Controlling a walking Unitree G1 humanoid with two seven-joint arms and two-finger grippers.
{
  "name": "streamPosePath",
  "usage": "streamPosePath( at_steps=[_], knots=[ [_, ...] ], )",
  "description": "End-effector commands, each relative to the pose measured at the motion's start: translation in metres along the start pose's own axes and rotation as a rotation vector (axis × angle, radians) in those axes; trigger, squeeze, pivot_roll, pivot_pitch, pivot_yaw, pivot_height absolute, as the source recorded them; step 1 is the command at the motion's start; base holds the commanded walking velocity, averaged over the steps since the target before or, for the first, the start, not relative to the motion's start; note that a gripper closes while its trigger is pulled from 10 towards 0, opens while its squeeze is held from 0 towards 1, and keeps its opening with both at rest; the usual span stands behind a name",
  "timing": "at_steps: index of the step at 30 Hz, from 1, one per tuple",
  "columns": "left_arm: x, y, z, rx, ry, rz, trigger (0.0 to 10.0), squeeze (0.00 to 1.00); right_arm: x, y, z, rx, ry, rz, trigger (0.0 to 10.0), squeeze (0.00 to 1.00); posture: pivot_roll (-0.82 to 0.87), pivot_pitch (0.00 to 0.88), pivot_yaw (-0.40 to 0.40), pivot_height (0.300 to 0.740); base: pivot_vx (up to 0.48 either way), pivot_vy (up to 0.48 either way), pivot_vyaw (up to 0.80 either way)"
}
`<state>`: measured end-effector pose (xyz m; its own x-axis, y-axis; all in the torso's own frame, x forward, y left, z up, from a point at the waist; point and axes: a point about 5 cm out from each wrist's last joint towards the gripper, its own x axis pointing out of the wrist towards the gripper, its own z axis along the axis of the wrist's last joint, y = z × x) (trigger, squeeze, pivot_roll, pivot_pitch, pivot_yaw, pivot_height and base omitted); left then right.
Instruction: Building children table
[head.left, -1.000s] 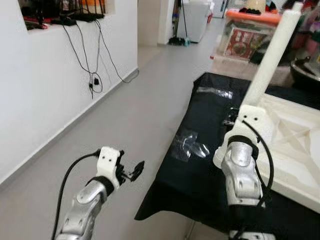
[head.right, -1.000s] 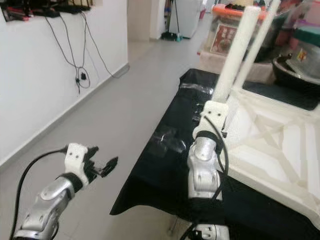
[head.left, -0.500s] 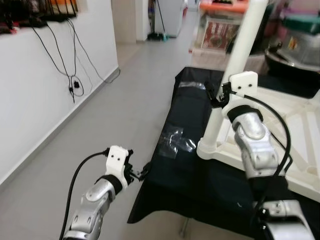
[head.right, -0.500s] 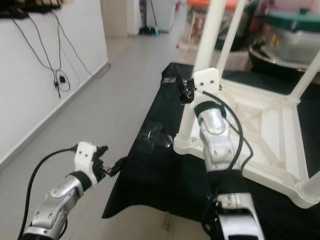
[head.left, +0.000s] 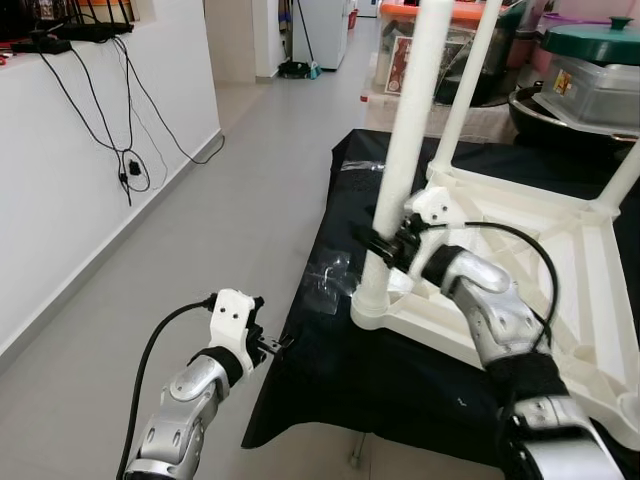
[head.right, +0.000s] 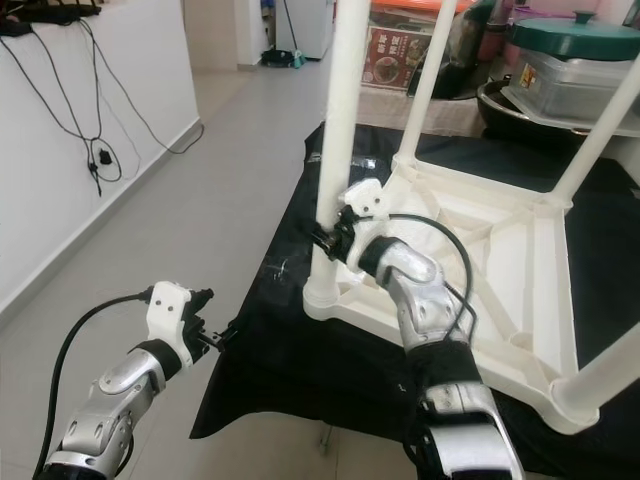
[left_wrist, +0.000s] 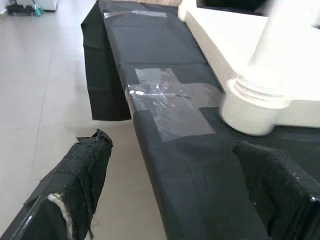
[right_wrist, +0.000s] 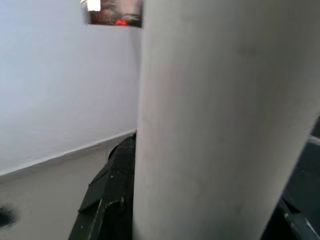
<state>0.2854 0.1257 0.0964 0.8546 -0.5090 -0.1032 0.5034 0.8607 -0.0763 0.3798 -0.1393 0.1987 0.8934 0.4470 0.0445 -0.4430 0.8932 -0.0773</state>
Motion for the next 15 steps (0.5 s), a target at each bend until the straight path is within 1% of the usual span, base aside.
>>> streamPosePath(
  at_steps=[1,2,4,5,6,7,8,9,10,11,12,13,14,15],
  knots=[
    [-0.002,0.000,-0.002,0.002,0.007,0.001,10.0,0.00,-0.013,-0.028,-0.030,-0.003,0.156,-0.332,0.0,0.00,0.02,0.000,-0.073,0.740,0.000,0.000,0.00],
    [-0.003,0.000,-0.003,0.003,0.011,0.000,10.0,0.00,-0.028,-0.045,-0.046,0.044,0.228,-0.645,0.0,0.00,0.01,0.000,-0.070,0.740,0.000,0.000,0.00],
    [-0.003,0.000,-0.003,0.003,0.011,0.000,10.0,0.00,-0.028,-0.045,-0.046,0.044,0.228,-0.645,0.0,0.00,0.01,0.000,-0.070,0.740,0.000,0.000,0.00],
    [-0.004,0.001,-0.004,0.002,0.014,0.000,10.0,0.00,-0.047,-0.048,-0.059,0.042,0.279,-0.848,0.0,0.00,0.00,0.000,-0.069,0.740,0.000,0.000,0.00],
    [-0.004,0.001,-0.004,0.002,0.015,0.000,10.0,0.00,-0.059,-0.048,-0.067,0.035,0.302,-0.940,0.0,0.00,0.00,0.000,-0.069,0.740,0.000,0.000,0.00],
    [-0.004,0.001,-0.004,0.002,0.015,0.000,10.0,0.00,-0.059,-0.048,-0.067,0.035,0.302,-0.940,0.0,0.00,0.00,0.000,-0.069,0.740,0.000,0.000,0.00],
    [-0.003,0.001,-0.004,0.002,0.015,-0.001,10.0,0.00,-0.068,-0.036,-0.073,0.018,0.321,-0.946,4.3,0.00,0.01,0.000,-0.069,0.740,0.000,0.000,0.00],
    [-0.003,0.001,-0.004,0.002,0.015,-0.001,10.0,0.00,-0.068,-0.036,-0.073,0.018,0.321,-0.946,4.3,0.00,0.01,0.000,-0.069,0.740,0.000,0.000,0.00],
    [-0.003,0.000,-0.003,0.002,0.013,-0.001,10.0,0.00,-0.072,-0.020,-0.077,0.004,0.337,-0.902,10.0,0.00,0.01,0.000,-0.065,0.740,0.000,0.000,0.00],
    [-0.003,0.000,-0.003,0.001,0.013,-0.002,10.0,0.00,-0.070,-0.004,-0.078,0.005,0.345,-0.792,10.0,0.00,0.00,0.000,-0.058,0.740,0.000,0.000,0.00],
    [-0.003,0.000,-0.003,0.000,0.014,-0.003,10.0,0.00,-0.067,0.008,-0.079,0.008,0.349,-0.714,10.0,0.00,0.00,0.000,-0.058,0.740,0.000,0.000,0.00],
    [-0.003,0.000,-0.003,0.000,0.014,-0.003,10.0,0.00,-0.067,0.008,-0.079,0.008,0.349,-0.714,10.0,0.00,0.00,0.000,-0.058,0.740,0.000,0.000,0.00],
    [-0.004,-0.001,-0.004,0.002,0.018,-0.005,10.0,0.00,-0.064,0.014,-0.074,0.054,0.294,-0.657,10.0,0.53,-0.01,0.000,-0.056,0.740,0.000,0.000,0.00],
    [-0.004,-0.001,-0.004,0.002,0.018,-0.005,10.0,0.00,-0.064,0.014,-0.074,0.054,0.294,-0.657,10.0,0.53,-0.01,0.000,-0.056,0.740,0.000,0.000,0.00]
  ],
)
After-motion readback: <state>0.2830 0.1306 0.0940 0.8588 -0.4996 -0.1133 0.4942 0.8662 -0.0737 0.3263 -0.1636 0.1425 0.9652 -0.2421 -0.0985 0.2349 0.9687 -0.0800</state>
